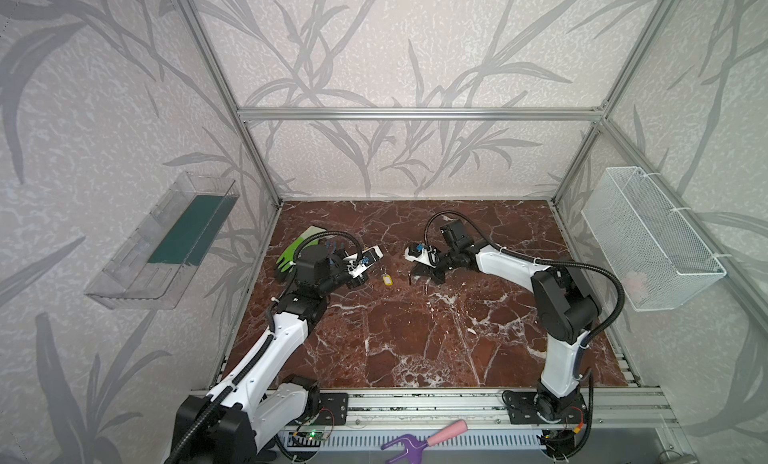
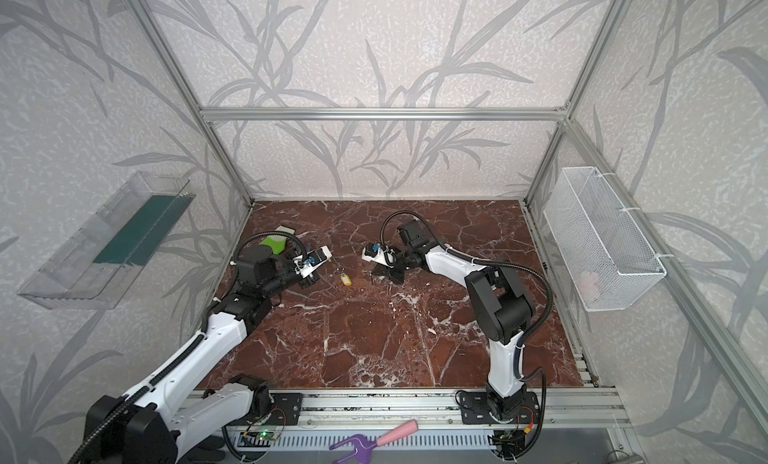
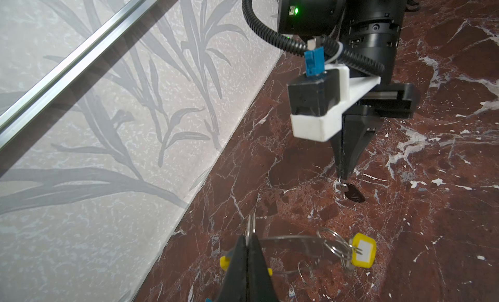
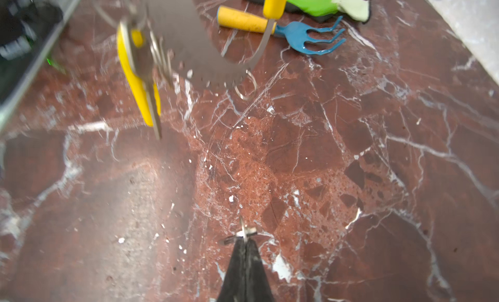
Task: Put the keys on the keyring
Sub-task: 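Carry the black-tag key to the plate held by the left gripper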
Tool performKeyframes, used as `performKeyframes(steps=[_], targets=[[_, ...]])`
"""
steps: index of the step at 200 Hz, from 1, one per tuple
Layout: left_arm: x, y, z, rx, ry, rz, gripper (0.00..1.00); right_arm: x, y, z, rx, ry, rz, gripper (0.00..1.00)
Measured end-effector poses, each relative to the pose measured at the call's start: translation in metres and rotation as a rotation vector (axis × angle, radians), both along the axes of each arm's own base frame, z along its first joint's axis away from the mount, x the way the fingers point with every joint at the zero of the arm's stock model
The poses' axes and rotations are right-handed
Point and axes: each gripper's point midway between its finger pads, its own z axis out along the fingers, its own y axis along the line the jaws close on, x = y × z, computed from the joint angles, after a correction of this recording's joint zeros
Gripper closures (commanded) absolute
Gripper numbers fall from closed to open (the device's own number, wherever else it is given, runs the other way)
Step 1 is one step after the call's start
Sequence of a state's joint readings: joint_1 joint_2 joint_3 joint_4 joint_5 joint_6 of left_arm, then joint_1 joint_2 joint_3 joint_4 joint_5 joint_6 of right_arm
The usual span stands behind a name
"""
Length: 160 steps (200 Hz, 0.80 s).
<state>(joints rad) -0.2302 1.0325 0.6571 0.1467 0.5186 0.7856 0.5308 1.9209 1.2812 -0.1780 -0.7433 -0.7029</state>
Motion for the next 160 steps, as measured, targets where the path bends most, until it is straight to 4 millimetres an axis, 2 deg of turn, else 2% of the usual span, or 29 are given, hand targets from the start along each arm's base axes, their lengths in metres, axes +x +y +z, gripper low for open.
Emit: performKeyframes(steps=[19,42,88,113,160], targets=[[0.0,-0.002,-0.003,0.003,0.009,-0.008,1.0,-0.009,0.002,0.003,0.029,0.065,-0.017,1.0],[0.0,-0.006,-0.007,0.012,0.017,-0.021,1.0,-0.017,0.009,0.017,0.056,0.096,-0.021,1.0],[-0.004,-0.017,-0.013,0.045,0.006,-0.063,1.0,-0.031,0.021,0.072,0.143,0.102,-0.04,1.0],[-0.004,-0.02,-0.012,0.056,-0.01,-0.074,1.0,-0.038,0.03,0.093,0.182,0.128,-0.051,1.0],[-0.002,-0.024,-0.011,0.081,-0.046,-0.085,1.0,-0.048,0.045,0.106,0.22,0.189,-0.057,1.0]])
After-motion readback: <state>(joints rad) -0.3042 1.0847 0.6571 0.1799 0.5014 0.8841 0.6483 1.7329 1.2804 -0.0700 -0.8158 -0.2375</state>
